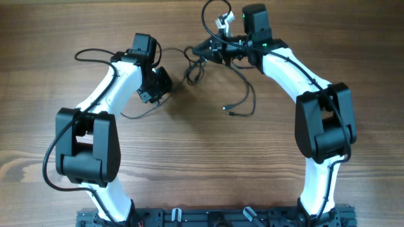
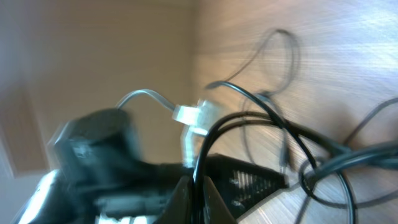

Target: Untangle cables

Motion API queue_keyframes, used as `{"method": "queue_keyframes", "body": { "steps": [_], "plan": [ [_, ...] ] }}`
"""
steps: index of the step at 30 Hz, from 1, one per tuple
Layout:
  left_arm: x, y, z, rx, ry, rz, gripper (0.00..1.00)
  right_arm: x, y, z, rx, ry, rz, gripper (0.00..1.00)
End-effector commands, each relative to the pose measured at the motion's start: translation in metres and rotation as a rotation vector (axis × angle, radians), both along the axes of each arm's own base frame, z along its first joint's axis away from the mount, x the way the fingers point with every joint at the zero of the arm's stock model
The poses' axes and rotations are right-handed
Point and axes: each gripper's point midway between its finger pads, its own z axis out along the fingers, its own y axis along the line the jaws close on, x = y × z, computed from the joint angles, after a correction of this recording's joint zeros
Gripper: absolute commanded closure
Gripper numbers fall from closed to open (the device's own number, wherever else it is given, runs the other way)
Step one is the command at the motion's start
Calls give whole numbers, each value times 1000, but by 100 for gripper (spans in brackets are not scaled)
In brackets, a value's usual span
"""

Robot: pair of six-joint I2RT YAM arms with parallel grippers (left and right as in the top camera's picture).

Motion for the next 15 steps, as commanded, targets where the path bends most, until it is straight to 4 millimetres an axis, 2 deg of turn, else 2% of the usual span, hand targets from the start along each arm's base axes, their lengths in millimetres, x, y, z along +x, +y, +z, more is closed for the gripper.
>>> {"method": "queue_keyframes", "body": {
  "steps": [1,3,7,10,15],
  "plan": [
    [0,4,-3,27,-12,-55,66,-3,0,39,142,39,74,96],
    [0,4,-3,26,-12,-55,70,0,1,49,164,28,63,96],
    [0,4,-3,27,-12,-55,81,2,3,46,151,-18,54,96],
    [0,4,-3,28,-13,-63,85,4,5,28,97,30,15,96],
    [0,4,-3,31,-19,-88,86,7,-2,-15,-38,229,-121,96]
  ]
}}
